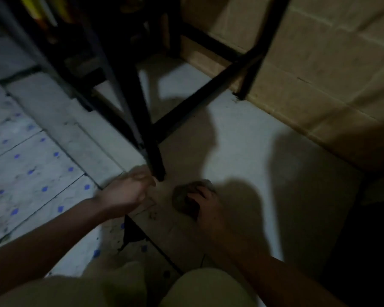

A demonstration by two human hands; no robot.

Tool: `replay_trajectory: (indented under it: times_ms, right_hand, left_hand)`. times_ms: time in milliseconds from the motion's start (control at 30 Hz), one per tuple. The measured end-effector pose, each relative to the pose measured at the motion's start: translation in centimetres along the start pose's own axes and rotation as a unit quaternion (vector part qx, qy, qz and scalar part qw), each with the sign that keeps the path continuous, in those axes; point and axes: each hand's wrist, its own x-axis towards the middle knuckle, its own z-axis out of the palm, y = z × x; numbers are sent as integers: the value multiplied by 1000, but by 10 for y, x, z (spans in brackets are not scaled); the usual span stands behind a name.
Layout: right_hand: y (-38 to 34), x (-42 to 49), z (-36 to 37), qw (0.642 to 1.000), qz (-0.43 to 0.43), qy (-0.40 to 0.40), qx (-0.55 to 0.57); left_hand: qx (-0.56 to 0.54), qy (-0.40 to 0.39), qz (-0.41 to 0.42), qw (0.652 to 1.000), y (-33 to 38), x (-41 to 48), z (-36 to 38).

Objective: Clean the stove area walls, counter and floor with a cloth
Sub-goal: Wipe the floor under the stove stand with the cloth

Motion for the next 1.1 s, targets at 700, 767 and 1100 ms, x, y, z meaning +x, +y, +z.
replay_trajectory:
  times_ms: [700,767,1100]
  right_hand:
    - [-235,98,64,891,-393,-201,-107]
    - [-268,101,54,892,-387,-181,-146]
    - [-446,60,-36,946,-288,-145,-28]
  left_hand:
    - [3,111,-359,927,-167,-205,-106]
    - [-15,122,-377,918,-173,-222,-119]
    - [-101,155,-448,875,-158,-303,-244]
